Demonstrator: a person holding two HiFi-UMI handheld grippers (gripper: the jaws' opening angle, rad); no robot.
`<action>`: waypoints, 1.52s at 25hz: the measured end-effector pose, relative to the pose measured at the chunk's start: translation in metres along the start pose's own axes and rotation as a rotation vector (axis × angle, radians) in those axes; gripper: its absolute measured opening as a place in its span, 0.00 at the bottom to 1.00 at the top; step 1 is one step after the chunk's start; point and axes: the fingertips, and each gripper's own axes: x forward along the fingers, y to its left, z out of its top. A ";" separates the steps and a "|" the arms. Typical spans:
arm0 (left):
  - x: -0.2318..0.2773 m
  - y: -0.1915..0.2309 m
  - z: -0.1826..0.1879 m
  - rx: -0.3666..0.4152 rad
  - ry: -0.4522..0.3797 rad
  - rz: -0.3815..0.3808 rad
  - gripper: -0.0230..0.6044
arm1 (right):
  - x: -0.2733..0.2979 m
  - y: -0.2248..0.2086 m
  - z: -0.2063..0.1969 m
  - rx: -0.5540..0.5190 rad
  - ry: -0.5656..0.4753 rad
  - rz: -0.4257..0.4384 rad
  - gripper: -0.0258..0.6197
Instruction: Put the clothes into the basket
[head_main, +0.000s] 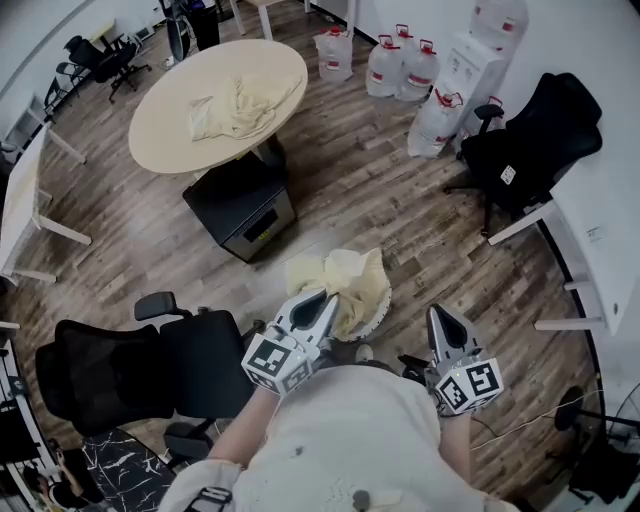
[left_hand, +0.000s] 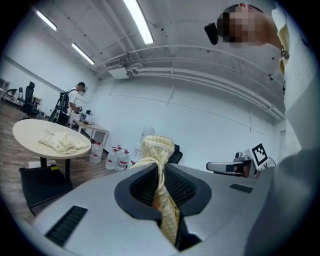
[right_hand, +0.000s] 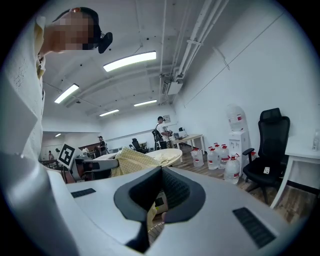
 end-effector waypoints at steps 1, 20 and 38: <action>0.000 0.004 0.000 -0.004 0.005 -0.009 0.12 | 0.001 0.000 0.000 0.002 -0.004 -0.014 0.05; 0.060 0.011 -0.049 -0.020 0.146 -0.115 0.12 | 0.016 -0.042 -0.015 0.021 0.027 -0.086 0.05; 0.146 -0.015 -0.134 -0.060 0.244 -0.001 0.12 | 0.013 -0.136 -0.049 0.061 0.136 0.033 0.05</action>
